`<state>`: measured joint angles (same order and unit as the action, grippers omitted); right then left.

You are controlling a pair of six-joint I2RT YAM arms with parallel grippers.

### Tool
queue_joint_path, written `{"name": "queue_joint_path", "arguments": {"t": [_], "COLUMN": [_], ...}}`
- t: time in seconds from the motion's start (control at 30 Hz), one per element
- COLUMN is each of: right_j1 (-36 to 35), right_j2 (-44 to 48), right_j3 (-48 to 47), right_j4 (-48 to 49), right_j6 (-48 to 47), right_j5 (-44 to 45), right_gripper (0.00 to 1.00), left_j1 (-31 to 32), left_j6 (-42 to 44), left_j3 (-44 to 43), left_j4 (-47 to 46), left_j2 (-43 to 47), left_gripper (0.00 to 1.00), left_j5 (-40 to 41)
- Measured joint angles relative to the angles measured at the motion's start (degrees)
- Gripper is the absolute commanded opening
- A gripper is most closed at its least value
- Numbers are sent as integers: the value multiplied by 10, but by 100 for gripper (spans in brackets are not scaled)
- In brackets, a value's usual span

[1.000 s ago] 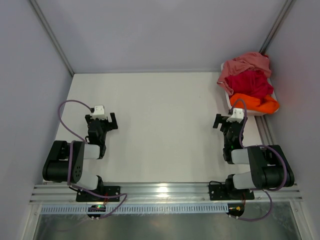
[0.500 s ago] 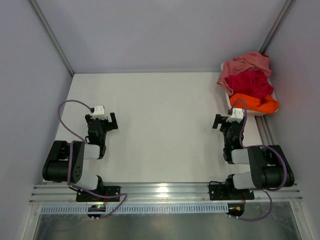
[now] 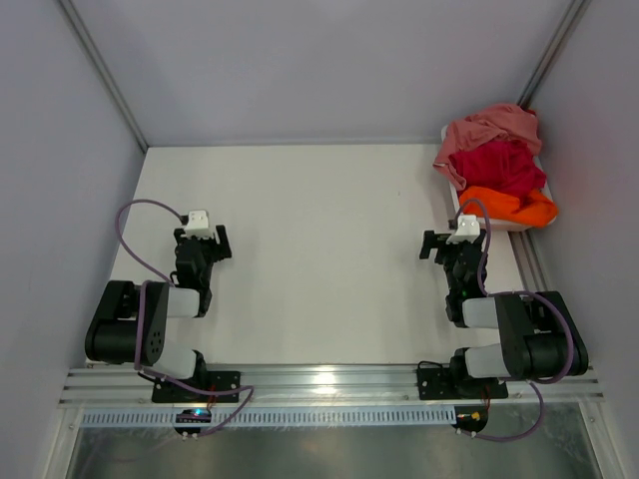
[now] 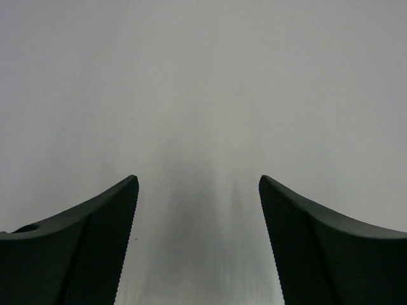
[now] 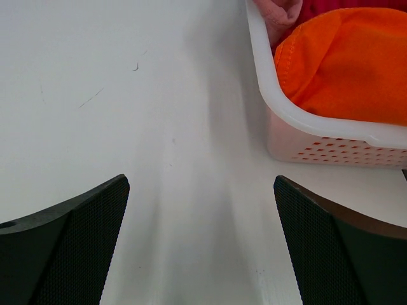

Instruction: Fold and stack the t-shirts

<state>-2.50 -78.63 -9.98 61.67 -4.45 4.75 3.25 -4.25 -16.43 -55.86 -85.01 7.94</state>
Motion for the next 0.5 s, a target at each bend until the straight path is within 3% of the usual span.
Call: {"name": "queue_joint_path", "arguments": {"t": [0.03,0.13,0.2,0.23,0.3,0.33,0.43,0.5], "right_j1": [0,0,0,0,0,0,0,0], "right_j2": [0,0,0,0,0,0,0,0], "right_j3": [0,0,0,0,0,0,0,0], "right_j4": [0,0,0,0,0,0,0,0], "right_j6": [0,-2,-2,-2,-2,-2,-2,-3], "right_j5": [-3,-11,-14,-15,-17,-18,-19,-20], "right_gripper": [99,99,99,99,99,99,99,99], "left_j1": [0,0,0,0,0,0,0,0], "left_j6": [0,-1,1,2,3,2,-3,0], "left_j3": [0,0,0,0,0,0,0,0], "left_j4": [0,0,0,0,0,-1,-1,0], "left_j2": [0,0,0,0,0,0,0,0], "left_gripper": [58,32,44,65,84,80,42,45], "left_j5": [0,-1,-1,0,-1,0,0,-1]}}
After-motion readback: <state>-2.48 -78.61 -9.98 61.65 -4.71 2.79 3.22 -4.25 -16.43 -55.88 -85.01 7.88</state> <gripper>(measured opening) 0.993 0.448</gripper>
